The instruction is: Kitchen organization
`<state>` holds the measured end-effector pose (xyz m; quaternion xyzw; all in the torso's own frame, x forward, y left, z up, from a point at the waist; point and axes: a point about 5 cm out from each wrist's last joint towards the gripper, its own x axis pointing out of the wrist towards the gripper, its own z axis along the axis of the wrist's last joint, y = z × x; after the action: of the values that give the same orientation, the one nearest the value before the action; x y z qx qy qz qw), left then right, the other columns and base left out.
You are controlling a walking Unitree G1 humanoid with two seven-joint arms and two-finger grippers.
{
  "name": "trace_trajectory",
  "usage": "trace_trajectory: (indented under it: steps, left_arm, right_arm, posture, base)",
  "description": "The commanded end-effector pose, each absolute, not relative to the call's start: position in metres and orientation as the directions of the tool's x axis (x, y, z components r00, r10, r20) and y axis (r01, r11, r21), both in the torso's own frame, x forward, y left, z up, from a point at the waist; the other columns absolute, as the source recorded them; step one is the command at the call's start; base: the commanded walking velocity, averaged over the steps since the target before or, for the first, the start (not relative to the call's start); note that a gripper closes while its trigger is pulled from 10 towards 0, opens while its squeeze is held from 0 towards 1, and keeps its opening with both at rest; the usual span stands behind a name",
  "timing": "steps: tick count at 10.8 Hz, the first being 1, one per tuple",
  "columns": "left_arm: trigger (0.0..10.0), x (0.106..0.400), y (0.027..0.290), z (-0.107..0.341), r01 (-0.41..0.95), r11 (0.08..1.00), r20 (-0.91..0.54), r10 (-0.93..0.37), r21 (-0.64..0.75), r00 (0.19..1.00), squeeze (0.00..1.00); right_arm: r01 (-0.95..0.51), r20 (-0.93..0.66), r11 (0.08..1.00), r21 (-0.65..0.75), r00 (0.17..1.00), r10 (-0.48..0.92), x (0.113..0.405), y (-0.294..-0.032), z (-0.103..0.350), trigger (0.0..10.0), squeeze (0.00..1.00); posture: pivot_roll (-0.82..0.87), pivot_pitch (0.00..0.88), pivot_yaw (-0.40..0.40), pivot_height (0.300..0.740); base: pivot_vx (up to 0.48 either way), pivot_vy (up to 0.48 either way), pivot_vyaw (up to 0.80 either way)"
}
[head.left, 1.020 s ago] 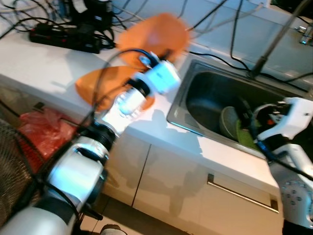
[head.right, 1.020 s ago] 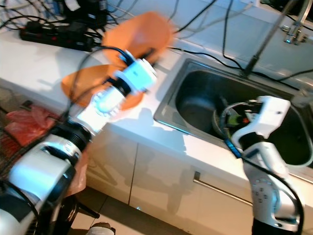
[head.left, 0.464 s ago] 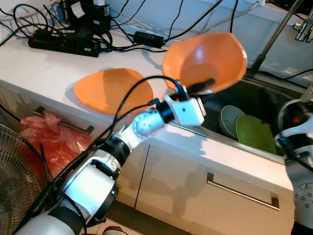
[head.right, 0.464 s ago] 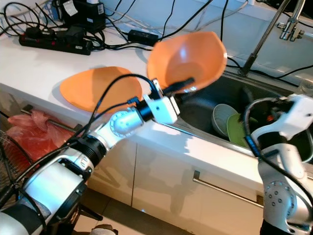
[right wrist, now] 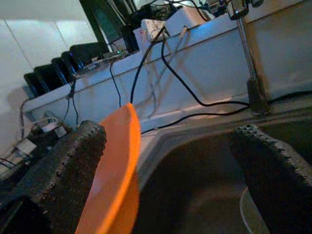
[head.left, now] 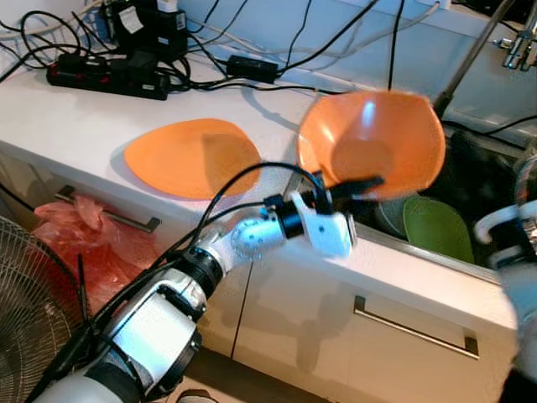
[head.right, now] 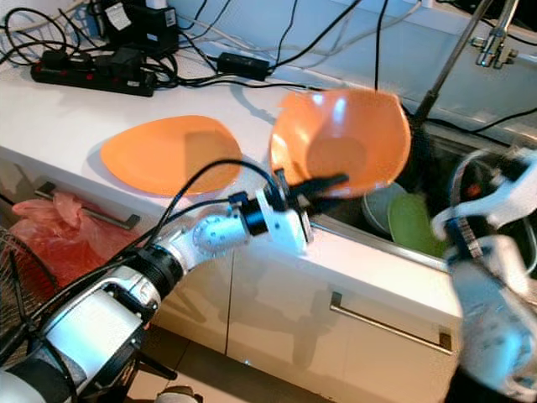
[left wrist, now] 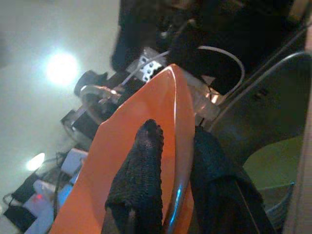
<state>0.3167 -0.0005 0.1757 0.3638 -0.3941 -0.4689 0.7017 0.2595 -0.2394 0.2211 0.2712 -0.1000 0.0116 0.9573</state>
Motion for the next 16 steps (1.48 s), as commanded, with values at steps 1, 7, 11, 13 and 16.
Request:
trace_trajectory:
  steps: [1,7,11,13,16]
  left_arm:
    - [0.0,0.312,-0.005,0.183,0.329,0.298,0.244,-0.95,0.896,0.196,0.0]
    - [0.0,0.305,-0.008,0.181,0.219,0.277,0.252,-0.958,0.935,0.137,0.0]
    - [0.0,0.3,-0.013,0.181,0.212,0.301,0.283,-0.953,0.93,0.112,0.0]
    - [0.0,0.3,-0.014,0.18,0.212,0.306,0.289,-0.951,0.928,0.11,0.0]
    - [0.0,0.299,-0.016,0.181,0.212,0.322,0.305,-0.946,0.923,0.109,0.0]
  right_arm:
    - [-0.065,0.178,0.847,0.527,0.983,-0.035,0.26,-0.246,0.222,10.0,0.0]
    - [-0.071,-0.06,0.803,0.591,0.99,0.131,0.267,-0.244,0.193,10.0,0.0]
    - [-0.122,-0.137,0.823,0.555,0.962,0.234,0.288,-0.248,0.19,10.0,0.0]
    - [-0.16,-0.15,0.807,0.569,0.944,0.293,0.298,-0.244,0.186,10.0,0.0]
    - [-0.228,-0.12,0.774,0.591,0.924,0.364,0.312,-0.23,0.191,10.0,0.0]
  posture:
    - [0.15,0.0,-0.127,0.74]
    - [0.16,0.0,-0.154,0.74]
    - [0.17,0.0,-0.161,0.74]
    - [0.17,0.001,-0.163,0.74]
    - [0.17,0.0,-0.164,0.74]
  base:
    - [0.0,0.0,0.0]
    - [0.0,0.0,0.0]
    - [0.0,0.0,0.0]
    - [0.0,0.0,0.0]
    - [0.0,0.0,0.0]
